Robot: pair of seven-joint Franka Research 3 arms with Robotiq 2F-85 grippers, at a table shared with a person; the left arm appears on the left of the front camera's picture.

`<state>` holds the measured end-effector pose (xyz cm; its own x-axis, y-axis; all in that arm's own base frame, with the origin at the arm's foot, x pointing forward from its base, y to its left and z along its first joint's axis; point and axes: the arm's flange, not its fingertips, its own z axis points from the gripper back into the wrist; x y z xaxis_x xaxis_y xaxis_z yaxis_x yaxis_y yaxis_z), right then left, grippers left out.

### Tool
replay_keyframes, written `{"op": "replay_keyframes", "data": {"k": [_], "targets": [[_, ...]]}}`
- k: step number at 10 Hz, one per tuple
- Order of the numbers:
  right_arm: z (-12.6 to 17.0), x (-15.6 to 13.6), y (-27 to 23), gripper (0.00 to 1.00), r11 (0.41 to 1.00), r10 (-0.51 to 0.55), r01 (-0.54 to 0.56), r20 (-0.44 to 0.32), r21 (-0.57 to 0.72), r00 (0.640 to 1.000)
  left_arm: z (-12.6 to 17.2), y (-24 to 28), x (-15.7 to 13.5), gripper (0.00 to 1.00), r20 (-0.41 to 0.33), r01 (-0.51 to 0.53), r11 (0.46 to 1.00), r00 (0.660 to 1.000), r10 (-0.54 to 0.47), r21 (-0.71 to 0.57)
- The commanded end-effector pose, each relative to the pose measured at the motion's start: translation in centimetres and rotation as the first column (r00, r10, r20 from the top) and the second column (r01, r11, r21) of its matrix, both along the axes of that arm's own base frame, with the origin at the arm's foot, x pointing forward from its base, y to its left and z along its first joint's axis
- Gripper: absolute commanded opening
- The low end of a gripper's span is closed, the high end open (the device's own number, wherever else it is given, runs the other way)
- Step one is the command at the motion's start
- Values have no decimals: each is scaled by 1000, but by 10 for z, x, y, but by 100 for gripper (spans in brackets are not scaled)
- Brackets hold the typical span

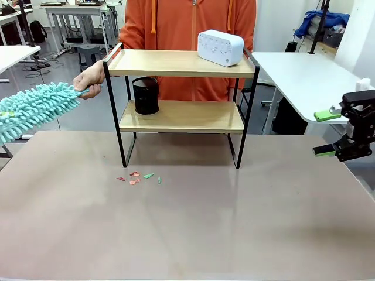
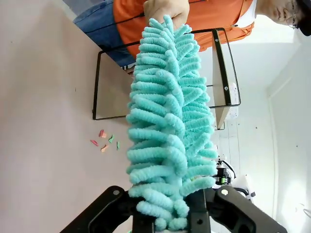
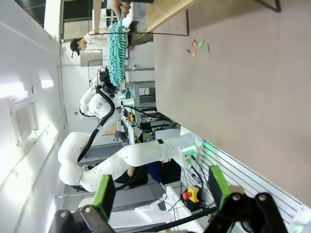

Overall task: Clean the shelf.
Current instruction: Hand the Duster back to the human.

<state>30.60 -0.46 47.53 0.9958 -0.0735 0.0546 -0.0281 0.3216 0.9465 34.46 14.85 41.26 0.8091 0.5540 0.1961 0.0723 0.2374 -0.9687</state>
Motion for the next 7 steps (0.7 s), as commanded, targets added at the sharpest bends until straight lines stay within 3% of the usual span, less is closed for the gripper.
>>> {"op": "replay_keyframes", "data": {"k": [1,2,3,4,5,7], "targets": [[0,2,-2,100,1000,11,-11,20,-3,1000,0,0,0,76,-1,-1,1000,1000,1,0],[0,2,-2,100,1000,11,-11,20,-3,1000,1,0,-1,75,-12,-13,1000,1000,13,12],[0,2,-2,100,1000,11,-11,20,-3,1000,2,-1,-2,100,-14,-10,1000,1000,10,11],[0,2,-2,100,1000,11,-11,20,-3,1000,2,0,-3,80,-12,-8,1000,1000,8,14],[0,2,-2,100,1000,11,-11,20,-3,1000,2,0,-2,100,-13,-2,1000,1000,2,12],[0,2,-2,100,1000,11,-11,20,-3,1000,0,-1,-3,100,-15,10,1000,1000,-10,3]]}}
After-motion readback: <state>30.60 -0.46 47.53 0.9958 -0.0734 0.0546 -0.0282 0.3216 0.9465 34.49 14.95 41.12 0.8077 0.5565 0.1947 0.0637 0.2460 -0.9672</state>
